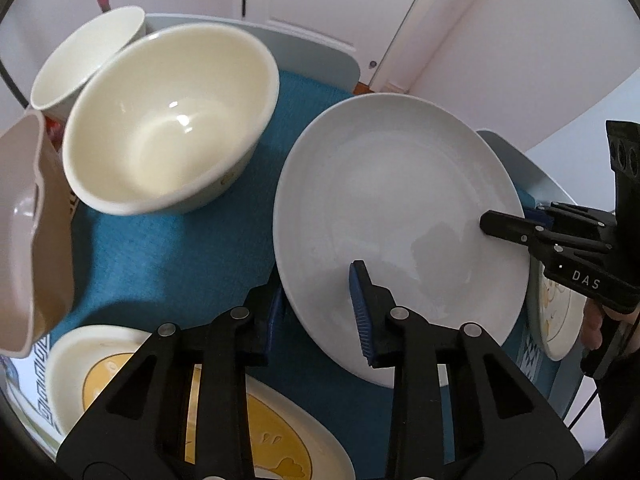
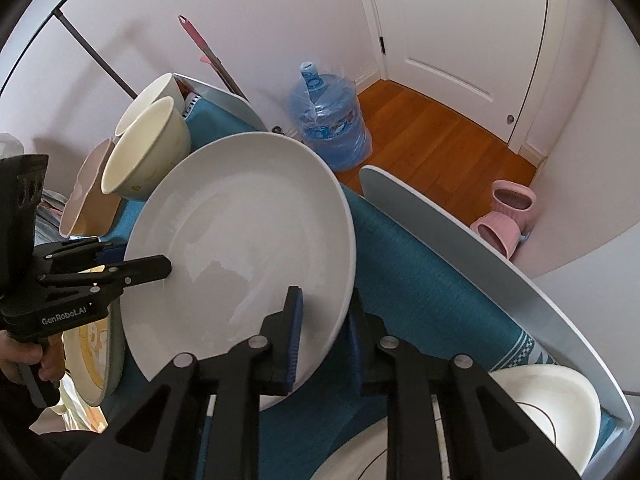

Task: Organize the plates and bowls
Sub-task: 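Lift the white plate with both grippers over the yellow-printed plate, then lower the white plate onto the yellow-printed plate with both grippers, then open both grippers and pull them back from the stack, then reach both grippers to the small duck-print plate and grasp its rim, then lift the duck-print plate with both grippers and carry it toward the stack, then lower the duck-print plate onto the plate stack with both grippers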

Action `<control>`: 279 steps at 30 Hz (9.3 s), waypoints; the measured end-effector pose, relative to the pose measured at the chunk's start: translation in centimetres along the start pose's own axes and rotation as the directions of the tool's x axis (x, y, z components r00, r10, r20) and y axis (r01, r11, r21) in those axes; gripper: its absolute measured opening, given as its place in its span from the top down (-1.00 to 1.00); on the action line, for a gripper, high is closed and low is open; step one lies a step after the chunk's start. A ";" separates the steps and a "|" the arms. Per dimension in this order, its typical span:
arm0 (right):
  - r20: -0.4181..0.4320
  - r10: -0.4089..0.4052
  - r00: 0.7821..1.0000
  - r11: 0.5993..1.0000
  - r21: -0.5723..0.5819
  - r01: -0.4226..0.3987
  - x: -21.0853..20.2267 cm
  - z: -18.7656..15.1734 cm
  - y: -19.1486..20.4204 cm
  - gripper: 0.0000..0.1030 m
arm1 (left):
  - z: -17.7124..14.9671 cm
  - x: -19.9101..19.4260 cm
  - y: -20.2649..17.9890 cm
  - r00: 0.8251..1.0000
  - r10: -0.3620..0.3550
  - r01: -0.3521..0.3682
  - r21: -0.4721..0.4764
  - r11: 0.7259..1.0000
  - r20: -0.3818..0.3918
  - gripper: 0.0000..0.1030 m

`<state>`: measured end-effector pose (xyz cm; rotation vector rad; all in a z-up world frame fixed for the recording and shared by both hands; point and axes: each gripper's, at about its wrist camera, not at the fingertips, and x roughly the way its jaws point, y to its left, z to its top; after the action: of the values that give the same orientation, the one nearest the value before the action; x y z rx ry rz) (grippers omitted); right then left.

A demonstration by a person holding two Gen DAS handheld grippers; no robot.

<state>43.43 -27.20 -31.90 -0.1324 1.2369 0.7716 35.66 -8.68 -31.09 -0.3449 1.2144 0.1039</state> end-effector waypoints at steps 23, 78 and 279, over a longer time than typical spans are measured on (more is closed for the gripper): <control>0.171 -0.108 0.979 0.991 0.095 0.093 -9.3 -3.8 8.2 0.63 | -5.4 -13.0 0.3 0.987 -0.055 0.023 0.210 0.977 0.150 0.46; 0.061 -0.416 0.907 0.870 0.315 0.379 -0.8 -12.8 26.1 0.63 | -14.9 -8.2 10.3 0.974 0.171 -0.227 0.582 0.781 0.150 0.46; 0.233 -0.239 0.943 0.931 0.331 0.154 -2.1 -13.6 23.2 0.70 | -16.7 -10.2 11.0 0.989 0.093 -0.130 0.366 0.922 0.116 0.58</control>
<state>18.61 -17.45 -27.72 0.1020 1.0490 0.3964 14.14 -2.51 -28.91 0.0627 1.1297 -0.0134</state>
